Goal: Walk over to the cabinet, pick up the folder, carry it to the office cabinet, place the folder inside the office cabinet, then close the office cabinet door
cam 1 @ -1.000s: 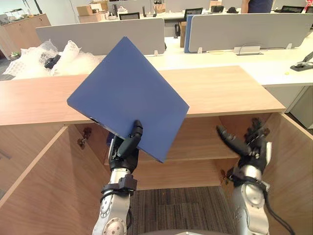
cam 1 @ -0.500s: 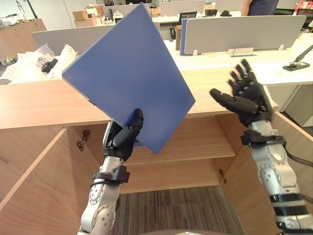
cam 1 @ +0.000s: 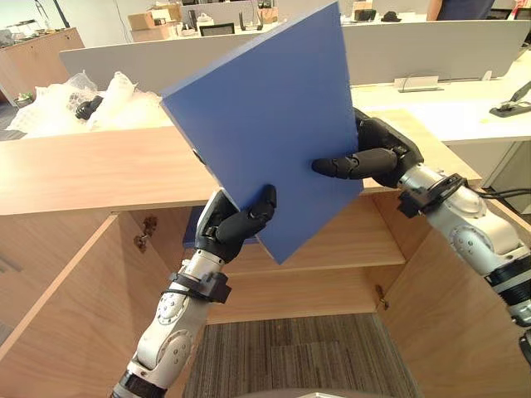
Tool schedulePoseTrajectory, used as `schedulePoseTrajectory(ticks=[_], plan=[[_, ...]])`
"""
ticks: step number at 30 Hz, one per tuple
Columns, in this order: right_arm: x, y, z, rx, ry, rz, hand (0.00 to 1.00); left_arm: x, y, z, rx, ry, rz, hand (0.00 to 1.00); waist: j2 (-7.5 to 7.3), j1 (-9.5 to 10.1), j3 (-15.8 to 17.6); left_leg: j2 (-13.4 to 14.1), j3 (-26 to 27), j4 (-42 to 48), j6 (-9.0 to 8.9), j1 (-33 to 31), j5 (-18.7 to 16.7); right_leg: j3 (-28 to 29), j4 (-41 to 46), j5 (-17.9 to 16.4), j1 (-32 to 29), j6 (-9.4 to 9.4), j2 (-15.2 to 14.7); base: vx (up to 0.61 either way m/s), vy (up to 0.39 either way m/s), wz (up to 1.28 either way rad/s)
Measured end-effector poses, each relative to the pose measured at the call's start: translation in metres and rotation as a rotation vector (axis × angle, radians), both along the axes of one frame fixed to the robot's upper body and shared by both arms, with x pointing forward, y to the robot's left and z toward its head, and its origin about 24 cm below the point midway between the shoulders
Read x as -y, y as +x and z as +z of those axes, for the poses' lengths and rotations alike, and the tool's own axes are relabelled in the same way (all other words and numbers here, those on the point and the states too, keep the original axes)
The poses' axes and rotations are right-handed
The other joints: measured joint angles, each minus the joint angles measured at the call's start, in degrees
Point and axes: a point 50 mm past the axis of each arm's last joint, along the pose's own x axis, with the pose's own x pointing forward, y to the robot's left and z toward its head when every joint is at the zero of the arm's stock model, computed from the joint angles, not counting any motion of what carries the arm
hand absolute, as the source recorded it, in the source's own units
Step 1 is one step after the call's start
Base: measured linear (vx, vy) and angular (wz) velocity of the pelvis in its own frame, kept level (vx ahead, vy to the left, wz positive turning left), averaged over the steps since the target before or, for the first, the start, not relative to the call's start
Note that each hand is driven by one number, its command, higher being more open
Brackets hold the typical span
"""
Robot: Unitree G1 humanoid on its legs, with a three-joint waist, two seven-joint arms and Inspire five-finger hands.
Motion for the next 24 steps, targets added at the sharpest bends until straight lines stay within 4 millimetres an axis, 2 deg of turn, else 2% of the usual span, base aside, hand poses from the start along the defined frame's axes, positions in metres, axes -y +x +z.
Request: schedulePoseTrajectory(ticks=[6,7,12,13,16,18,20,22,23,24], plan=[[0.003,0.002,0.006,-0.031,-0.096,0.022,1.0,0.002,0.002,0.002,0.009,0.054,-0.064,0.0,0.1,0.02,0.2,0.0,0.0,0.0,-0.05,0.5,0.0,0.1,0.0,0.0,0.5,0.0,0.0,0.0,0.0,0.0],[0.003,0.003,0.008,-0.032,-0.12,0.025,0.0,0.002,0.003,0.003,0.011,0.061,-0.076,0.0,0.1,0.07,0.2,0.0,0.1,0.0,-0.06,0.6,0.0,0.1,0.0,0.0,0.5,0.0,0.0,0.0,0.0,0.0],[0.003,0.003,0.016,-0.054,-0.199,0.065,0.0,-0.003,0.009,0.008,0.016,0.12,-0.129,0.0,0.08,0.51,0.2,0.1,0.6,-0.1,-0.15,1.1,0.1,0.5,0.2,0.0,0.6,0.0,0.0,-0.01,0.003,-0.04],[0.004,0.002,0.018,-0.062,-0.225,0.092,0.0,-0.006,0.008,0.007,0.009,0.131,-0.133,1.0,0.08,0.69,0.2,0.2,1.0,-0.1,-0.15,1.3,0.1,0.7,0.3,0.0,0.6,0.0,0.0,-0.03,0.007,-0.1],[0.006,-0.003,0.019,-0.068,-0.258,0.115,0.0,-0.008,0.005,-0.001,-0.014,0.166,-0.161,1.0,0.03,0.76,0.1,0.2,1.2,-0.1,-0.2,1.3,0.1,0.7,0.3,0.0,0.6,0.0,0.0,-0.02,0.003,-0.03],[0.004,-0.005,0.02,-0.058,-0.278,0.13,0.0,-0.006,-0.001,-0.014,-0.061,0.22,-0.232,1.0,0.02,0.8,0.0,0.2,1.4,-0.1,-0.22,1.3,0.1,0.8,0.5,0.0,0.5,0.0,0.0,-0.03,0.007,-0.03],[-0.003,-0.009,0.022,-0.029,-0.339,0.158,0.0,-0.004,-0.012,-0.036,-0.151,0.297,-0.341,1.0,-0.02,0.76,-0.2,0.3,1.6,-0.1,-0.23,1.4,0.1,0.9,0.6,0.0,0.4,0.0,0.0,-0.01,0.002,-0.04],[-0.023,-0.018,0.019,0.012,-0.417,0.258,0.0,0.005,-0.034,-0.067,-0.275,0.412,-0.529,1.0,-0.25,0.43,-0.4,0.4,1.9,-0.1,-0.24,1.3,0.1,1.1,0.9,0.0,-0.1,0.0,0.0,-0.02,0.001,-0.08],[-0.032,-0.021,0.018,0.024,-0.424,0.304,0.0,0.008,-0.04,-0.074,-0.297,0.43,-0.575,1.0,-0.3,0.27,-0.4,0.5,2.2,-0.1,-0.26,1.3,0.1,1.3,1.0,0.0,-0.3,0.01,0.0,-0.02,0.004,-0.14],[-0.05,-0.029,0.014,0.048,-0.438,0.386,0.0,0.012,-0.05,-0.085,-0.337,0.454,-0.659,1.0,-0.45,-0.02,-0.5,0.5,2.7,-0.1,-0.33,1.4,0.2,1.6,1.2,0.0,-0.5,0.01,0.1,-0.02,0.005,-0.15]])
